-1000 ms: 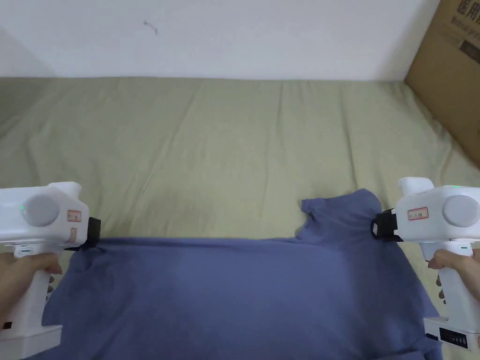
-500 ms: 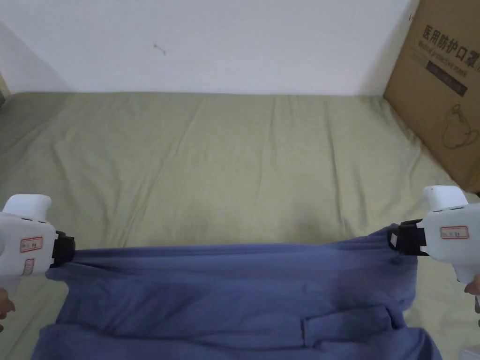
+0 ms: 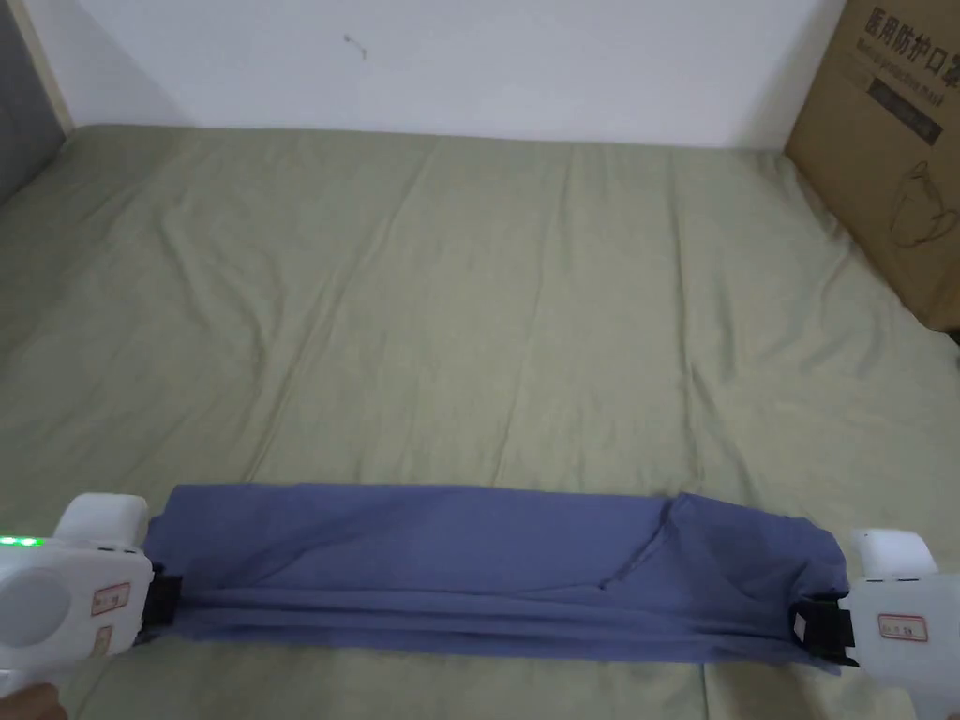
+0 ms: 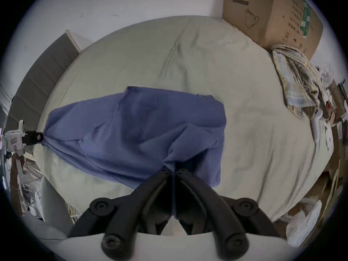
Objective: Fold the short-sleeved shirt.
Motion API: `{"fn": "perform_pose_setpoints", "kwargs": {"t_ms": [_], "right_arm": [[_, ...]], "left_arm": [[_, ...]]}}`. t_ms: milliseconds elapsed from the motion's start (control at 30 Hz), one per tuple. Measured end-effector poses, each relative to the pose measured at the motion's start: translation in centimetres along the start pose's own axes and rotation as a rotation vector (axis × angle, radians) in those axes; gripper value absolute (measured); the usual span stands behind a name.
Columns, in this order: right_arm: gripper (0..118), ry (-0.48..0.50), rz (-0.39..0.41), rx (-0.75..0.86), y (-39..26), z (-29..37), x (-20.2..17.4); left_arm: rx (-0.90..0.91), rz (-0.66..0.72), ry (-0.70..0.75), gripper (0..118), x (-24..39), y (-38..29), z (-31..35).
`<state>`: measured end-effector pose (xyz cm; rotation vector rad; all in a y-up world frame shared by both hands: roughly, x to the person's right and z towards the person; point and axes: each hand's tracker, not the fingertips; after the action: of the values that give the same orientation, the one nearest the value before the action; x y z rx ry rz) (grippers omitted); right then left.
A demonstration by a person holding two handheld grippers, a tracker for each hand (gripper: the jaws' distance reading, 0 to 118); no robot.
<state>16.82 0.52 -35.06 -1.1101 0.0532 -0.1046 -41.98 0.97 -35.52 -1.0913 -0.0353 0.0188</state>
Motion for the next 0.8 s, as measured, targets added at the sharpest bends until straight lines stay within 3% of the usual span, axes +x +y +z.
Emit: {"fn": "perform_pose_setpoints", "kwargs": {"t_ms": [33,67,100,267,367,433,533,567,600,667,800], "right_arm": [[36,-0.01,-0.007,0.006,0.0,0.0,0.0],[58,-0.019,-0.012,0.011,0.1,0.2,-0.1],[65,-0.026,-0.015,0.013,0.3,0.4,-0.2],[65,-0.108,0.036,0.076,1.0,2.4,-0.9],[65,-0.1,0.009,0.128,2.2,3.8,-1.5],[65,-0.097,0.021,0.173,3.1,4.6,-2.8],[62,-0.034,0.041,0.23,4.1,5.6,-5.5],[36,-0.008,0.053,0.247,4.4,5.5,-6.5],[0,-0.006,0.059,0.258,4.5,5.1,-7.7],[0,-0.018,0.059,0.244,4.7,4.3,-10.2],[0,0.071,0.078,0.195,4.3,1.9,-14.4]], "left_arm": [[0.0,0.0,0.0,52,0.2,-0.1,0.0],[-0.005,-0.006,0.021,97,0.2,-0.2,0.0],[-0.021,-0.015,0.06,113,0.1,-0.2,0.0],[0.033,0.078,0.018,108,-1.0,0.0,2.0],[0.079,0.139,-0.021,108,-1.3,0.6,3.8],[0.105,0.156,-0.053,100,-1.0,1.0,5.0],[0.132,0.169,-0.086,27,-0.5,1.2,5.7],[0.134,0.167,-0.097,3,-0.3,1.1,5.7],[0.135,0.17,-0.098,2,-0.1,1.0,5.4],[0.107,0.222,-0.132,0,-0.4,0.7,4.9],[0.113,0.304,-0.181,0,-2.2,-0.5,4.7]]}}
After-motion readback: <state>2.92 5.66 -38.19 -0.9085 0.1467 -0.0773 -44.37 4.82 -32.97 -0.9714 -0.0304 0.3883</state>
